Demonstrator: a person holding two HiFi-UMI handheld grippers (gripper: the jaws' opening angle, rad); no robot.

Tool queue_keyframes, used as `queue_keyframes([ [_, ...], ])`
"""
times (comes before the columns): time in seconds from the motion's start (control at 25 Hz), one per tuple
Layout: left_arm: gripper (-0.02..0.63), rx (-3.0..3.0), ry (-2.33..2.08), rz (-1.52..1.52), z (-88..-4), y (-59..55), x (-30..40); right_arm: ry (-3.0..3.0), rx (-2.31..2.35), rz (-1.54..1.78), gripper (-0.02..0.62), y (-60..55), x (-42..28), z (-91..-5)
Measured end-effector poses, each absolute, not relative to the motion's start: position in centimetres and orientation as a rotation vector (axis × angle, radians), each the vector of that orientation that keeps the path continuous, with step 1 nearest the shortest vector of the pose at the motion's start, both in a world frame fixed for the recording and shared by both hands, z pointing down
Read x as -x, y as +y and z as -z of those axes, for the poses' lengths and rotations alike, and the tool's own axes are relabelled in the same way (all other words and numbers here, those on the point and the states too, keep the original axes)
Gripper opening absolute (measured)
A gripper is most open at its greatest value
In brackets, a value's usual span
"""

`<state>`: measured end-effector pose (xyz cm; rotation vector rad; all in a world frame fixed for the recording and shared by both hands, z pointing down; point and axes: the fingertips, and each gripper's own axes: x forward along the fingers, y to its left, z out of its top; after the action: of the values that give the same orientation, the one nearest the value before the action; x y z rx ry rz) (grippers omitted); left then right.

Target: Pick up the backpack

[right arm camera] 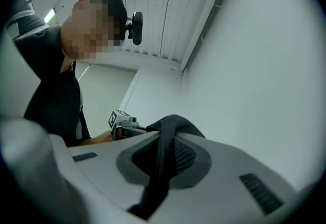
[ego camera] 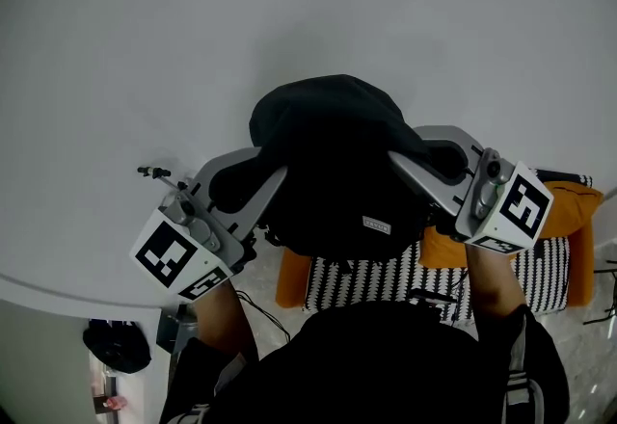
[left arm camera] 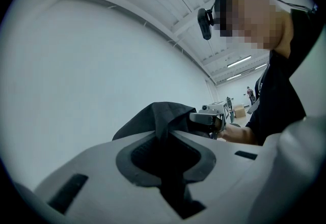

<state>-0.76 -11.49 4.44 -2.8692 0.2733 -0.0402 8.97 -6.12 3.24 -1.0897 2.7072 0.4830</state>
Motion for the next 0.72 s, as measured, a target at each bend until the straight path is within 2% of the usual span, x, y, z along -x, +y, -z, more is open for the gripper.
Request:
queue_keyframes([
  [0.24, 0.063, 2.836, 0.242, 0.045, -3.4, -8.2, -2.1, 2.686, 1.097, -0.522, 0.031, -2.8, -11.7, -2.5],
  [0.72, 0.061, 2.84, 0.192, 0.024, -3.9, -8.6, -2.6, 2.681, 1.1, -0.539, 0.031, -2.9, -11.9, -3.2],
])
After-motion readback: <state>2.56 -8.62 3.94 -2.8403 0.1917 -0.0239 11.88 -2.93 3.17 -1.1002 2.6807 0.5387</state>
